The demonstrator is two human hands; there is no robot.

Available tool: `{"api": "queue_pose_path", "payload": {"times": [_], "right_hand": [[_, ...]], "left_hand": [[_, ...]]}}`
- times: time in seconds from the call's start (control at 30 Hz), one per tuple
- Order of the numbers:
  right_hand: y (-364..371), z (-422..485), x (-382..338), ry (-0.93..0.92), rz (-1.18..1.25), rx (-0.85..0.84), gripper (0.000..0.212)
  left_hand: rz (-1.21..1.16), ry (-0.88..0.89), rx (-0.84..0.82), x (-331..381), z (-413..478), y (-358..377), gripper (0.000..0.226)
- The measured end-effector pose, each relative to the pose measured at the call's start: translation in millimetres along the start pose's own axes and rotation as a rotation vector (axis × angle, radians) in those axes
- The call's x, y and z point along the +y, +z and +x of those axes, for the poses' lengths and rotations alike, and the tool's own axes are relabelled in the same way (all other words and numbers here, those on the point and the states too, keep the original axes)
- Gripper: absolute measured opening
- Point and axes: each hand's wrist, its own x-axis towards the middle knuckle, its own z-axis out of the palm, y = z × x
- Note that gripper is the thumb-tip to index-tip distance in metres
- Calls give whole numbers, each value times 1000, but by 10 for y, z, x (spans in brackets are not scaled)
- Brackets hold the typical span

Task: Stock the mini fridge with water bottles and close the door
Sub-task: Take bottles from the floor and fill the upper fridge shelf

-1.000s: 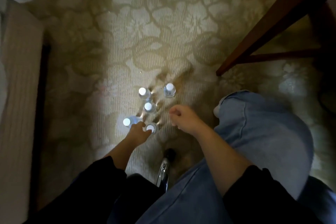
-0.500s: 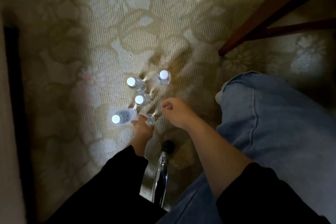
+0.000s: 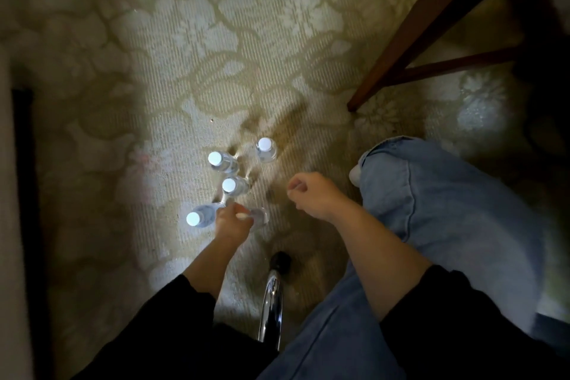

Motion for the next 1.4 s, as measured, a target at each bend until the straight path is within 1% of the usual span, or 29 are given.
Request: {"api": "queue_pose_path", "payload": {"times": [0.07,0.13,0.23,0.33,0.4,0.57,0.73,0.8,0.87,1.0,1.07,1.17,1.23,1.3,1.37,1.4], "right_hand": [[-174,-153,2,-29,-18,37,17],[-363,-335,7,-56,-50,106,22],[-584,-683,41,-105,-68,190,21],[-703,-1046,70,-157,-63,224,18],[-758,-1282,45,-188,-55,246,26],[-862,-1860,-99,-312,-43,351,63],[-944,-2439,-247,-478,-79,502,82],[-978,-2648,-303,-544,-105,560,85],[-992,-2847,-351,-615,-88,589,82],[-948,-3209,-394,-734,-88,687,67],[-939,-3380,-384,-761,-53,737,71],[-969,-3660,-375,-762,-28,803,66],[-992,-3863,-361,-766,-5,856,65],[-1032,-4045,-330,-769,22,905,58],[-1081,-4226,-278,-768,70,966,52],[-1107,-4317,-245,-776,102,990,50]], "left_hand": [[-76,94,-2,194,-196,-88,11],[-84,256,-4,399,-415,-185,8],[-34,476,33,755,-769,-367,5],[29,694,32,1159,-1126,-577,8],[93,849,34,1429,-1367,-732,10],[218,1164,40,1960,-1939,-1061,19],[279,1410,33,2324,-2569,-1306,17],[305,1498,28,2432,-2805,-1375,17],[337,1584,22,2524,-3024,-1436,17],[386,1745,-34,2679,-3434,-1516,18],[406,1787,-56,2743,-3613,-1534,17],[395,1855,-72,2853,-3879,-1529,17],[350,1889,-99,2937,-4053,-1498,17],[257,1908,-138,3022,-4211,-1440,20],[127,1914,-172,3093,-4362,-1361,35],[65,1900,-203,3114,-4445,-1317,37]]}}
